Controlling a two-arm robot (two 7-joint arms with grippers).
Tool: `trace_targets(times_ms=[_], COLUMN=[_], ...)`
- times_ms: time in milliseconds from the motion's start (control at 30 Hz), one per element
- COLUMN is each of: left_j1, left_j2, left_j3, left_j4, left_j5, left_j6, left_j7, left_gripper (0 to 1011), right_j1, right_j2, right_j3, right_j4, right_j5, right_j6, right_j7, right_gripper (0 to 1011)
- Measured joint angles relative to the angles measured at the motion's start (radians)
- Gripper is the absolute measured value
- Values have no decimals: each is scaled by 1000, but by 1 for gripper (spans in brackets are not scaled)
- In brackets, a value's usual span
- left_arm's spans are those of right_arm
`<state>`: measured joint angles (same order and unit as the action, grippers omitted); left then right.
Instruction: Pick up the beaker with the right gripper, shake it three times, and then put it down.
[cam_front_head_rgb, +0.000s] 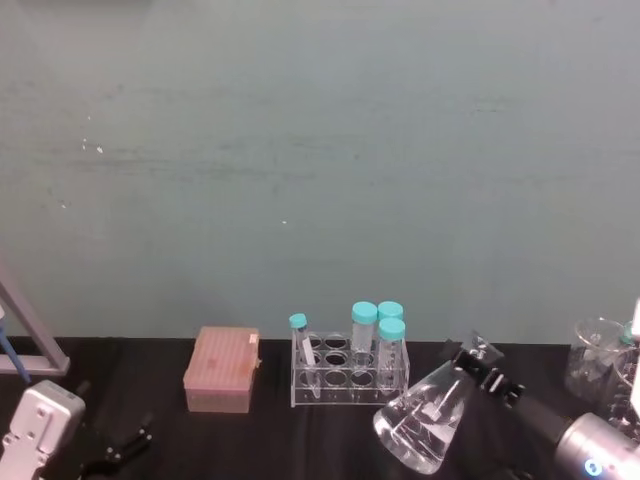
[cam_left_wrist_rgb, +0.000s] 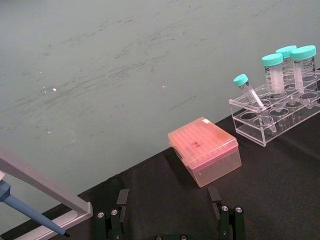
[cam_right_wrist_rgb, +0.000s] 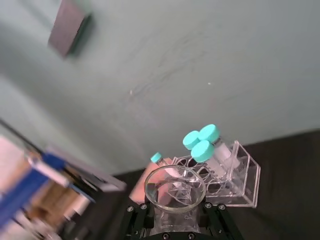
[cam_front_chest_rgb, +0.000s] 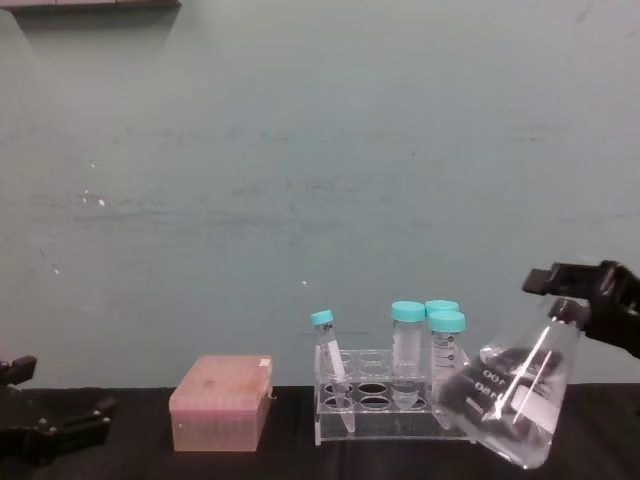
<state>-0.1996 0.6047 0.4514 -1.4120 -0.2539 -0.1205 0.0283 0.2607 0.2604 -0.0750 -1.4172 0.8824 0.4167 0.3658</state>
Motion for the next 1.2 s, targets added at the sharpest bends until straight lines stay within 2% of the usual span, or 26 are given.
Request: trace_targets(times_ms=[67, 100, 133, 233, 433, 533, 567, 600, 633, 733, 767, 833, 867, 1000, 1033, 1067, 1100, 1200], left_j1=[0, 0, 0, 0, 0, 0, 0, 0, 0, 0, 0, 0, 0, 0, 0, 0, 0, 0], left_j2=[0, 0, 0, 0, 0, 0, 0, 0, 0, 0, 0, 0, 0, 0, 0, 0, 0, 0], left_j3=[0, 0, 0, 0, 0, 0, 0, 0, 0, 0, 0, 0, 0, 0, 0, 0, 0, 0], left_j4=[0, 0, 0, 0, 0, 0, 0, 0, 0, 0, 0, 0, 0, 0, 0, 0, 0, 0], left_j5=[0, 0, 0, 0, 0, 0, 0, 0, 0, 0, 0, 0, 0, 0, 0, 0, 0, 0], left_j6=[0, 0, 0, 0, 0, 0, 0, 0, 0, 0, 0, 0, 0, 0, 0, 0, 0, 0], left_j7=[0, 0, 0, 0, 0, 0, 0, 0, 0, 0, 0, 0, 0, 0, 0, 0, 0, 0], left_gripper=[1000, 1000, 1000, 1000, 1000, 1000, 1000, 1000, 1000, 1000, 1000, 1000, 1000, 1000, 1000, 1000, 1000, 1000], right_j1=[-10, -13, -18, -28, -33, -29, -23, -20, -12, 3, 15, 27, 36, 59, 68, 71, 79, 86], right_j2=[-24, -30, -42, -58, -59, -23, 10, 27, 68, 133, 176, 207, 230, 273, 289, 297, 308, 319], right_j3=[38, 47, 66, 91, 98, 62, 28, 10, -34, -105, -152, -186, -212, -262, -283, -292, -307, -324], right_j4=[3, 4, 5, 5, 4, 3, 3, 3, 6, 15, 23, 33, 44, 66, 76, 81, 89, 97], right_j5=[66, 81, 115, 160, 187, 134, 68, 29, -60, -241, -375, -503, -612, -837, -935, -986, -1074, -1183], right_j6=[33, 39, 53, 69, 73, 35, -9, -36, -104, -255, -359, -450, -517, -638, -681, -700, -729, -756], right_j7=[-22, -28, -42, -62, -79, -70, -57, -49, -31, -15, -22, -44, -72, -154, -198, -223, -268, -327], right_gripper=[450, 450, 450, 450, 450, 450, 450, 450, 450, 450, 450, 450, 450, 450, 450, 450, 450, 450])
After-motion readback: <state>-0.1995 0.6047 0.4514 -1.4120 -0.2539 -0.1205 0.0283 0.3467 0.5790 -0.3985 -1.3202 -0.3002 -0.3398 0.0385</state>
